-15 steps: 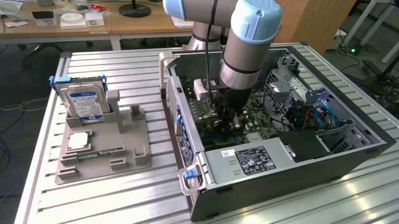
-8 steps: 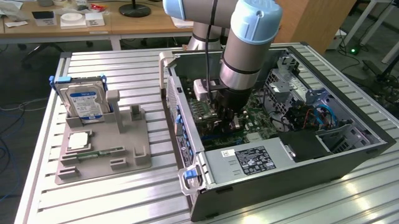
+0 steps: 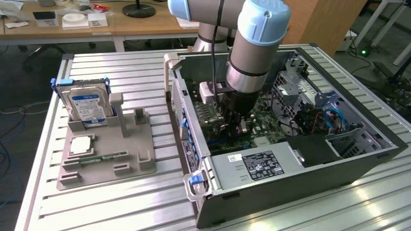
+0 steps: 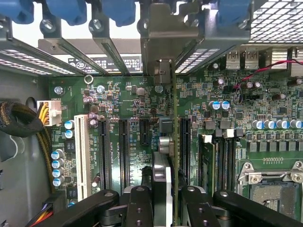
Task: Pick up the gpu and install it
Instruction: 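Insert the gpu into the slot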
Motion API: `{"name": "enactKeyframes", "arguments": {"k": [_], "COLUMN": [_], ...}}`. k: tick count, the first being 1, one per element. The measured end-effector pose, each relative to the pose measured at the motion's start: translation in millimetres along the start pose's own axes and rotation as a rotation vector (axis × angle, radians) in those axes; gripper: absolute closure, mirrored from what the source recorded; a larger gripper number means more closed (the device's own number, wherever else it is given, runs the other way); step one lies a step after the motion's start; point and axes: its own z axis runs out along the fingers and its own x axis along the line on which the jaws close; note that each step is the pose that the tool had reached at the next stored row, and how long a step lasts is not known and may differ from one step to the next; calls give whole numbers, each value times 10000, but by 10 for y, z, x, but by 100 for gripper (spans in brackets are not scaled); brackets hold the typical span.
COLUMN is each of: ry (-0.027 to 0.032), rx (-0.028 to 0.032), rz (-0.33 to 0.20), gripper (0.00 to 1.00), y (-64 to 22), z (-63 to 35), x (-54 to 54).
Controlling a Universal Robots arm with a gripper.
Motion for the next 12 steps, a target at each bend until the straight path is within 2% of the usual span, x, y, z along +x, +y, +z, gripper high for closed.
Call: {"name": "enactKeyframes", "arguments": {"k": [12], "ry": [-1], "rx": [3], "rz": [-1], "gripper": [72], "y": [10], "z": [50], "x": [-3]}}
